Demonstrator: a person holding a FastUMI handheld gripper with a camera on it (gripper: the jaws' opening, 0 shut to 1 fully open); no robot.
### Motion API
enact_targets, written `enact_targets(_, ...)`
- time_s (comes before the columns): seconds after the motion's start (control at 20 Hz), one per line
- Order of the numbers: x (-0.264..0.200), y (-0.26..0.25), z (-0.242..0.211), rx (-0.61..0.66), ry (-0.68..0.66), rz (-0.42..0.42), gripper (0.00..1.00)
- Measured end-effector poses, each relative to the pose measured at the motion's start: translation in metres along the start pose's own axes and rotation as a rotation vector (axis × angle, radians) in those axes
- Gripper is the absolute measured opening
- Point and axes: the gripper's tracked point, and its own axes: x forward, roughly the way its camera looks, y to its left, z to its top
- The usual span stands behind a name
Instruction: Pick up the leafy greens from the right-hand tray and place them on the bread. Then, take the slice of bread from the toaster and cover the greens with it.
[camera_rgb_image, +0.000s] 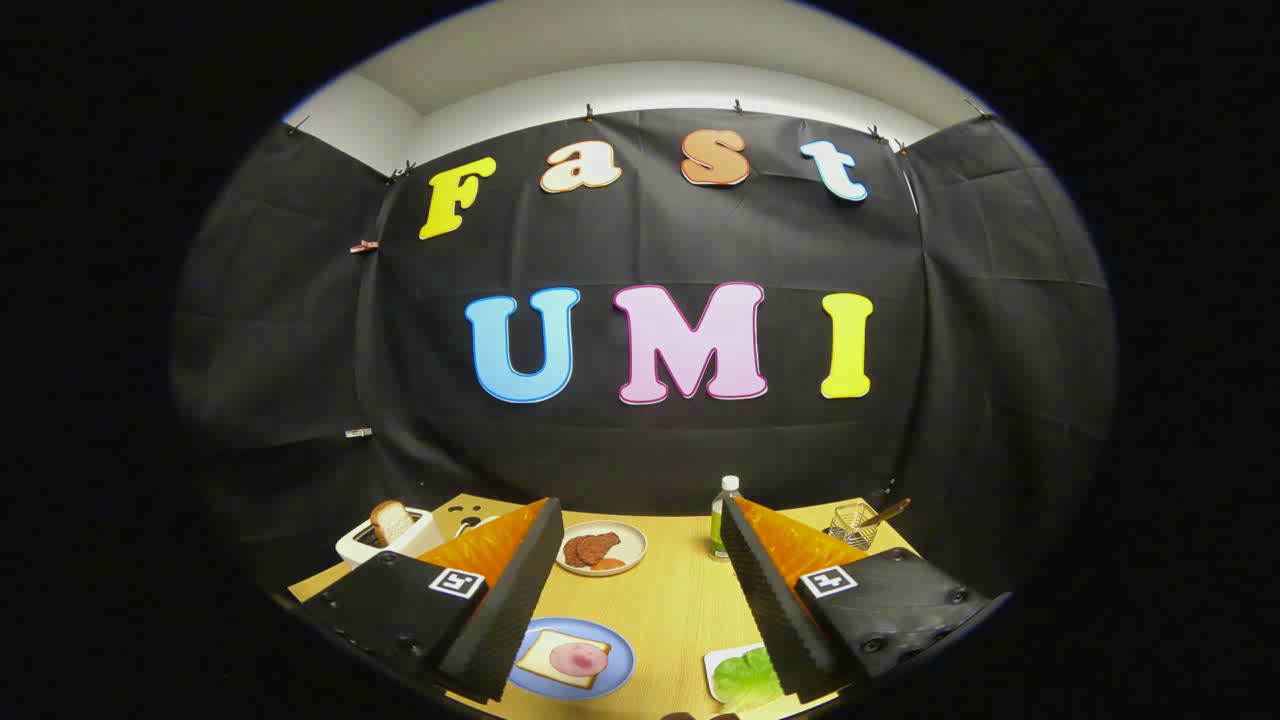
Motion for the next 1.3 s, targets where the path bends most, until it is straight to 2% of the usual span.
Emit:
enact_targets(0.6, -0.008, 0.009, -0.008, 0.002, 0.012, 0.026, 0.98)
enact_targets(1.0, -0.015, -0.001, -0.013, -0.005, 0.028, -0.027, 0.98)
enact_targets(1.3, -0.01, -0.004, -0.039, -0.009, 0.089, -0.04, 0.99)
